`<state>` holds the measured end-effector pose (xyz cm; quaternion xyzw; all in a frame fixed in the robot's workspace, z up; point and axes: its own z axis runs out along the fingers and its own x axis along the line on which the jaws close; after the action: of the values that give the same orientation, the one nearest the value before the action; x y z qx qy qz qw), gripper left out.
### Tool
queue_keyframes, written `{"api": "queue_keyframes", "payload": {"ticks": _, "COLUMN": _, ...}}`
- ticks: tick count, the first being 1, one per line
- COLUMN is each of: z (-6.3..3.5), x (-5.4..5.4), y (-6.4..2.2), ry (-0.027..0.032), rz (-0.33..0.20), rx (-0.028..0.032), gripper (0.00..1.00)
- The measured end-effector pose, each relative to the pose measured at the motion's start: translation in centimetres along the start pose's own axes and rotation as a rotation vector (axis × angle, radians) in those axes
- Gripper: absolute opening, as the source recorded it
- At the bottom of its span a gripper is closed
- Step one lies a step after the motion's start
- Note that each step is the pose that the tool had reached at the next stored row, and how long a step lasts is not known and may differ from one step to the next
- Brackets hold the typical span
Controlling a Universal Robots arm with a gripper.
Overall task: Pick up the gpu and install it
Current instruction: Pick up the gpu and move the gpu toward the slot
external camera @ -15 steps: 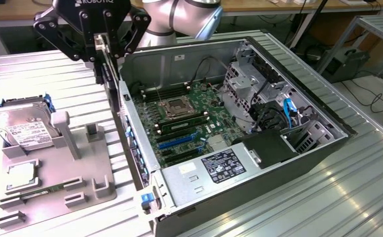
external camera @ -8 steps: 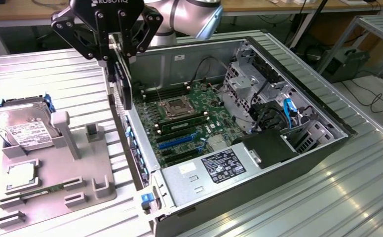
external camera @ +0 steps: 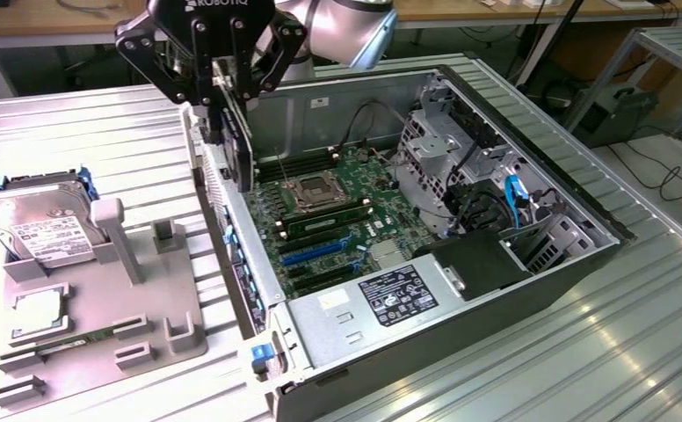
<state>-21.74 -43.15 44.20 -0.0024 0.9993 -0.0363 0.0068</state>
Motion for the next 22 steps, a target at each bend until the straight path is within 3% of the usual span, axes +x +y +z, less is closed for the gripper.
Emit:
{"api": "queue_keyframes", "payload": {"ticks": 8, "z": 0.12, "x": -2.9, "y": -0.01, "ry": 0.0, "rz": 0.0, "rx": 0.0, "gripper": 0.28}}
{"api": "queue_keyframes", "payload": {"ticks": 11, "z": 0.24, "x": -5.2, "y": -0.01, "ry": 0.0, "rz": 0.0, "rx": 0.0, "gripper": 0.28}}
{"api": "queue_keyframes", "payload": {"ticks": 19, "z": 0.48, "x": -9.0, "y": -0.01, "ry": -0.0001, "rz": 0.0, "rx": -0.0001, "gripper": 0.28}}
{"api": "queue_keyframes", "payload": {"ticks": 22, "z": 0.61, "x": -11.0, "y": -0.01, "ry": 0.0, "rz": 0.0, "rx": 0.0, "gripper": 0.28}}
